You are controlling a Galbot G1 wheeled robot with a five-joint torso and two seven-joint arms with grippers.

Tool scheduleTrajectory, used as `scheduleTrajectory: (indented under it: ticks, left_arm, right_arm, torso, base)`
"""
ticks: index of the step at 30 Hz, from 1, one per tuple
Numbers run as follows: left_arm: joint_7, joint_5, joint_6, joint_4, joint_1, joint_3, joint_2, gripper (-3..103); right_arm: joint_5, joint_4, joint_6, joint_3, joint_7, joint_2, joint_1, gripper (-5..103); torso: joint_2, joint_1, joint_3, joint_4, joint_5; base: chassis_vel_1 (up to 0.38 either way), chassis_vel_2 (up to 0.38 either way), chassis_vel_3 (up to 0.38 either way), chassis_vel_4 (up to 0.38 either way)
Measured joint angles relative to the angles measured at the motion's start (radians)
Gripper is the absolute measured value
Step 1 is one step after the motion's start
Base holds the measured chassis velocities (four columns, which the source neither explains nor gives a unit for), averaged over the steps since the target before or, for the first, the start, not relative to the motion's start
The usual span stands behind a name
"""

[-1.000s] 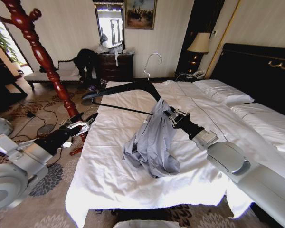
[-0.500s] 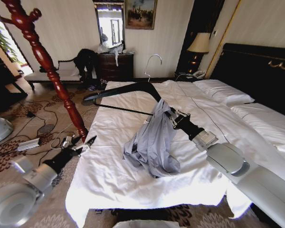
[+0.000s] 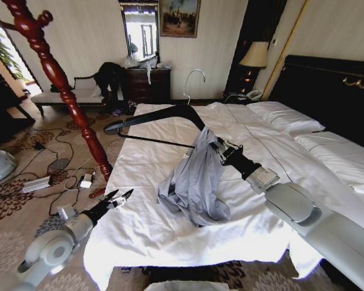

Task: Pick up the clothes from the bed and hang them on the clothes hanger.

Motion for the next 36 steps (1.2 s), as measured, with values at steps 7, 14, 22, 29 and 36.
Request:
scheduleTrajectory:
  ticks: [7, 14, 22, 29, 36]
  left_arm:
    - [-0.018, 0.010, 0.000, 0.088, -0.164, 0.184, -0.037, 100]
    - [-0.011, 0.029, -0.001, 0.164, -0.329, 0.302, -0.041, 100]
    - [0.016, 0.058, 0.003, 0.207, -0.429, 0.433, -0.024, 100]
    - [0.030, 0.107, -0.004, 0.258, -0.526, 0.555, -0.013, 98]
    - [0.030, 0.122, -0.009, 0.277, -0.579, 0.598, -0.021, 95]
  right_arm:
    - [0.012, -0.003, -0.008, -0.008, 0.003, -0.005, 0.006, 15]
    - [0.023, -0.001, -0.012, 0.003, 0.011, -0.020, -0.001, 15]
    - [0.033, 0.000, -0.018, -0.001, 0.013, -0.019, 0.005, 15]
    - [0.032, 0.000, -0.019, 0.001, 0.013, -0.019, -0.002, 15]
    - [0.023, -0.001, -0.018, 0.006, 0.013, -0.014, -0.011, 15]
  torso:
    - [0.000, 0.000, 0.000, 0.0001, -0.0001]
    - [0.000, 0.000, 0.000, 0.0000, 0.0002]
    - [0.000, 0.000, 0.000, 0.0002, 0.0002]
    - [0.000, 0.000, 0.000, 0.0001, 0.0000]
    - [0.000, 0.000, 0.000, 0.0001, 0.0000]
  base:
    - [0.000, 0.000, 0.000, 0.000]
    - [0.000, 0.000, 0.000, 0.000]
    - [0.000, 0.000, 0.000, 0.000]
    - [0.000, 0.000, 0.000, 0.000]
    - [0.000, 0.000, 0.000, 0.000]
